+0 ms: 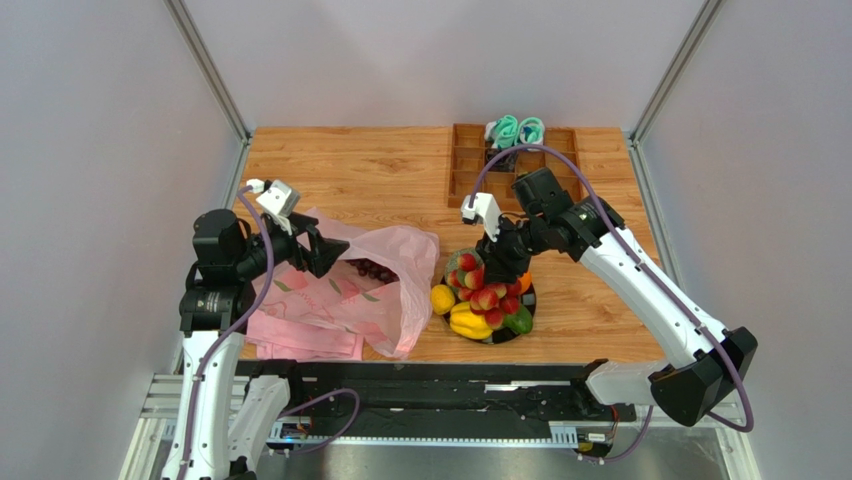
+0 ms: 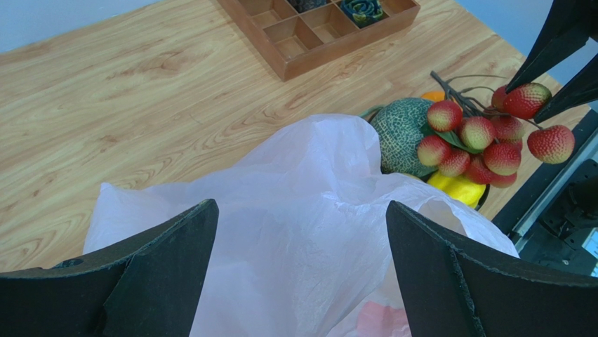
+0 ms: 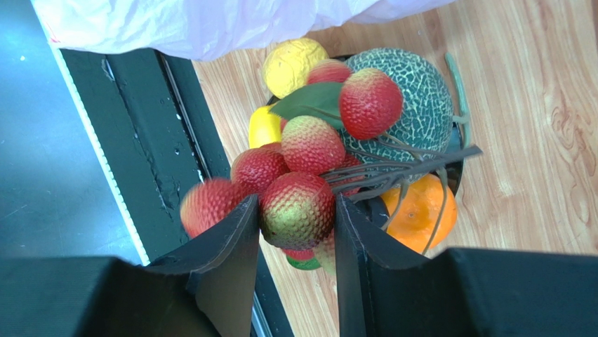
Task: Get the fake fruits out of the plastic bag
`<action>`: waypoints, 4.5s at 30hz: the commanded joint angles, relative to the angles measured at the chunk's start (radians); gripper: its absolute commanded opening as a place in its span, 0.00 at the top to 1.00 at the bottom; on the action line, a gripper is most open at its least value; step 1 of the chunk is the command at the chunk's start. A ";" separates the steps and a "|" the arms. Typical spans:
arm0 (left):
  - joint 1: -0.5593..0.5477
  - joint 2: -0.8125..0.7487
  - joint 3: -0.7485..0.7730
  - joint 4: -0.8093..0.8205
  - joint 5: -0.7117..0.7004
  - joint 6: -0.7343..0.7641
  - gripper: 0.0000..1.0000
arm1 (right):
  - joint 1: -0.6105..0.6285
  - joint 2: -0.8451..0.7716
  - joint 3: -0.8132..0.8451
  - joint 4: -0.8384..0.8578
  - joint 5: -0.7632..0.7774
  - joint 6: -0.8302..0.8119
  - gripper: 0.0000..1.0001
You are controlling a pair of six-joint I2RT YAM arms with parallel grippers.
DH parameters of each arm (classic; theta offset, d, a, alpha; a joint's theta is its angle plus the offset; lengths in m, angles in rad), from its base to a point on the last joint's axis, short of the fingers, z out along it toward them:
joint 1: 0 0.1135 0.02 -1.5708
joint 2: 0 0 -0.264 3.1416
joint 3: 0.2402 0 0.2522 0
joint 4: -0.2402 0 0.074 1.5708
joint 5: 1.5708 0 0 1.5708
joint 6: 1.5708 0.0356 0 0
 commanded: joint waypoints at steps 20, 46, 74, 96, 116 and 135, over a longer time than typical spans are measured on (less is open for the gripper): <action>0.010 -0.011 -0.030 0.027 0.013 -0.005 0.02 | 0.006 0.004 -0.076 0.099 0.168 0.024 0.28; 0.008 -0.005 -0.029 0.041 0.013 -0.006 0.02 | -0.050 -0.255 -0.459 -0.458 0.188 -0.609 0.22; 0.010 0.010 0.001 -0.017 -0.010 0.054 0.01 | 0.252 0.024 -0.412 -0.530 0.132 -0.600 0.36; 0.008 0.042 0.030 0.046 0.047 -0.003 0.01 | 0.273 -0.344 -0.157 -0.530 0.315 -0.465 1.00; 0.007 0.387 0.346 -0.048 0.053 -0.014 0.02 | 0.181 -0.449 -0.248 -0.081 0.523 -0.304 0.62; 0.008 0.410 0.214 0.062 0.047 0.060 0.02 | -0.608 -0.049 -0.093 -0.532 -0.010 -0.745 0.39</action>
